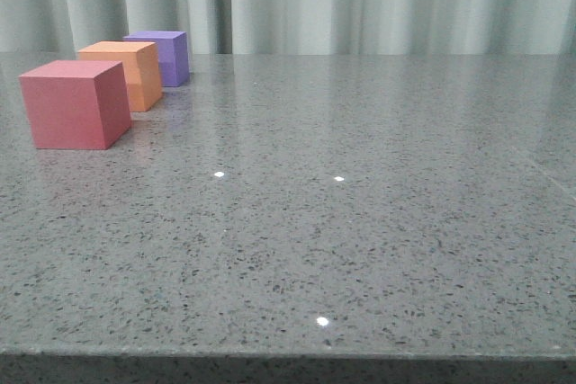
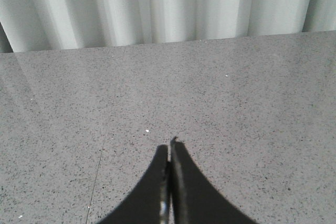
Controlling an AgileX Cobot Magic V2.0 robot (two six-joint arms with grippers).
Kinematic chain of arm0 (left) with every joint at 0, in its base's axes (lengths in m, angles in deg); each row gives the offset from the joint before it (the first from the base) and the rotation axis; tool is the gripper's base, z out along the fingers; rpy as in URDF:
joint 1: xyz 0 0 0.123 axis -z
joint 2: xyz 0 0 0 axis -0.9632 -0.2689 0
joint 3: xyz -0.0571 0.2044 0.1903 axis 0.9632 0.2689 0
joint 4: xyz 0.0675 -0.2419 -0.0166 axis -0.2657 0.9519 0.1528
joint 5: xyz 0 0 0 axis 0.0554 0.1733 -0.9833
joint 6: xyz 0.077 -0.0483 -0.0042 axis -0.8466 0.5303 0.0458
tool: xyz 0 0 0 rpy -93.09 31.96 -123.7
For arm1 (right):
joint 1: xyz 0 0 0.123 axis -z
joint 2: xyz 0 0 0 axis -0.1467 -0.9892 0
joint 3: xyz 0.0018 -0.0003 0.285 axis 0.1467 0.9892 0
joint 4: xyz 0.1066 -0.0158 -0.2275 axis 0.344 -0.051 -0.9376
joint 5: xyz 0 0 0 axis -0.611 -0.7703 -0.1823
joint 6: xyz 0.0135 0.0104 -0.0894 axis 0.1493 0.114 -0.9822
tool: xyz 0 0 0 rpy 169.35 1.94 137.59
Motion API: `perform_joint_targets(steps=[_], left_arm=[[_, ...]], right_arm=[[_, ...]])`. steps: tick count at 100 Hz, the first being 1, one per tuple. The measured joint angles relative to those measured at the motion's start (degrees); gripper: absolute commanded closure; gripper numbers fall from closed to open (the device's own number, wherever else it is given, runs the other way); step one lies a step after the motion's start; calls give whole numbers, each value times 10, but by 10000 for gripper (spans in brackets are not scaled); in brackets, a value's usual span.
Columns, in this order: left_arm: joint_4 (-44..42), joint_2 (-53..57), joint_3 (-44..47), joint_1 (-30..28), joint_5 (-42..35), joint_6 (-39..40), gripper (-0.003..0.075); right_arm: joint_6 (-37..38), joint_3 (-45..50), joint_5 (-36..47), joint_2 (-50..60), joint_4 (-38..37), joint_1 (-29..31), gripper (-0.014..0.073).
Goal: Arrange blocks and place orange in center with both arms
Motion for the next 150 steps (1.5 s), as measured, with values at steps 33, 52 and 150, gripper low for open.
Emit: perform_joint_targets(steps=[33, 52, 150], left_arm=[[2, 1, 0, -6, -30, 0, 741], [2, 1, 0, -6, -35, 0, 741], [2, 1, 0, -6, -36, 0, 741]], right_arm=[[0, 0, 0, 0, 0, 0, 662], [0, 0, 0, 0, 0, 0, 662], [0, 0, 0, 0, -40, 0, 662]])
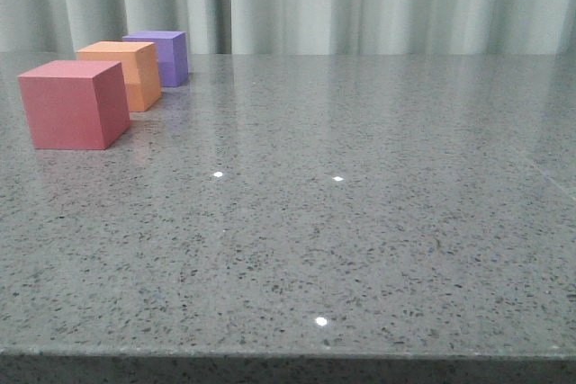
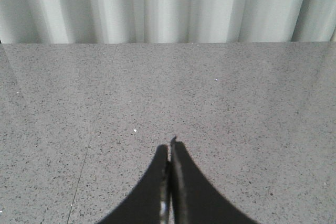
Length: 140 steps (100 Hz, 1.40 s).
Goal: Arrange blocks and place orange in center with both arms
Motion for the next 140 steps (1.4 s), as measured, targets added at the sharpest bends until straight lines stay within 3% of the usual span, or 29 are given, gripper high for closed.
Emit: perform_joint_targets(steps=[26, 54, 97, 140], left_arm=[[0, 0, 0, 0, 0, 0, 741], [0, 0, 0, 0, 0, 0, 741], [0, 0, 0, 0, 0, 0, 741], [0, 0, 0, 0, 0, 0, 741]], right_arm=[[-18, 39, 67, 39, 46, 0, 662], [-28, 177, 182, 146, 81, 0, 662], [-28, 325, 194, 346, 85, 0, 662], [-28, 343, 206, 358, 89, 0, 662]])
